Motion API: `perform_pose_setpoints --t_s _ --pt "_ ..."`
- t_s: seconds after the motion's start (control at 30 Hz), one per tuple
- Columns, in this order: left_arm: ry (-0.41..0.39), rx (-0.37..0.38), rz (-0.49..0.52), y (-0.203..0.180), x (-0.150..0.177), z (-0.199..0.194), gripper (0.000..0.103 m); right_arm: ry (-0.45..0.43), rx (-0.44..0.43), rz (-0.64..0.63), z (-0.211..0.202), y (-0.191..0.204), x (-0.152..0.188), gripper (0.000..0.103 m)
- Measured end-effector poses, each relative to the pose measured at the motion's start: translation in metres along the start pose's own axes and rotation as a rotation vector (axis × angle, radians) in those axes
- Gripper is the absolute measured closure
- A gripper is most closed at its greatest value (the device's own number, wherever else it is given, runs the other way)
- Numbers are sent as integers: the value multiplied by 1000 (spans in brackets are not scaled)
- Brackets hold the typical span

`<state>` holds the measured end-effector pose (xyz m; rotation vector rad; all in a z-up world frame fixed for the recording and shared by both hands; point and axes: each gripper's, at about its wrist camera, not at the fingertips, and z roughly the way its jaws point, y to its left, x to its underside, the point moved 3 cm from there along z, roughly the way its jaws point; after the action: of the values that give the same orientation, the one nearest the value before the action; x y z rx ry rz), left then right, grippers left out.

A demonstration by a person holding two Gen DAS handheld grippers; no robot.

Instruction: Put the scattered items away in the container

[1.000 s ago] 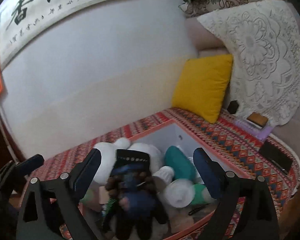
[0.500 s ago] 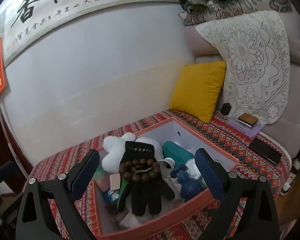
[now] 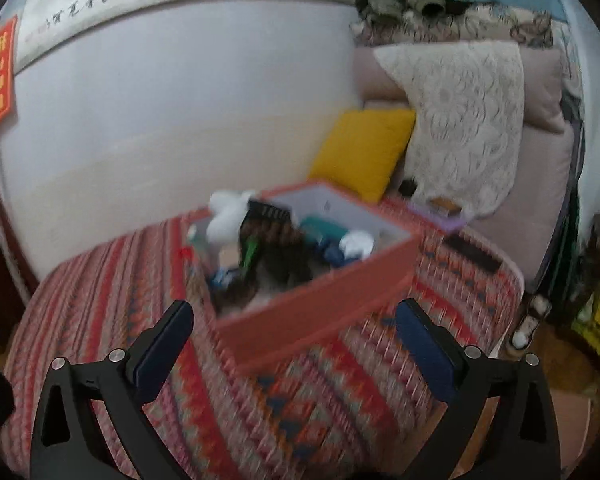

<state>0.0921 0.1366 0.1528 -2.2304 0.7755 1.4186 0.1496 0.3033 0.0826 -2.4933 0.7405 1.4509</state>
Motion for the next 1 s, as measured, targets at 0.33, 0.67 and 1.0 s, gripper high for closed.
perform_pose_setpoints --t_s 0.33,0.67,1.0 --pt "-28 -82 -17 5 20 -54 0 -26 -24 -18 -41 15 17 1" --pt "-23 -104 12 -3 22 -73 0 -7 -35 -27 -43 15 26 1" --pt "-107 -135 46 -14 29 -83 0 8 -58 -29 -38 15 25 1"
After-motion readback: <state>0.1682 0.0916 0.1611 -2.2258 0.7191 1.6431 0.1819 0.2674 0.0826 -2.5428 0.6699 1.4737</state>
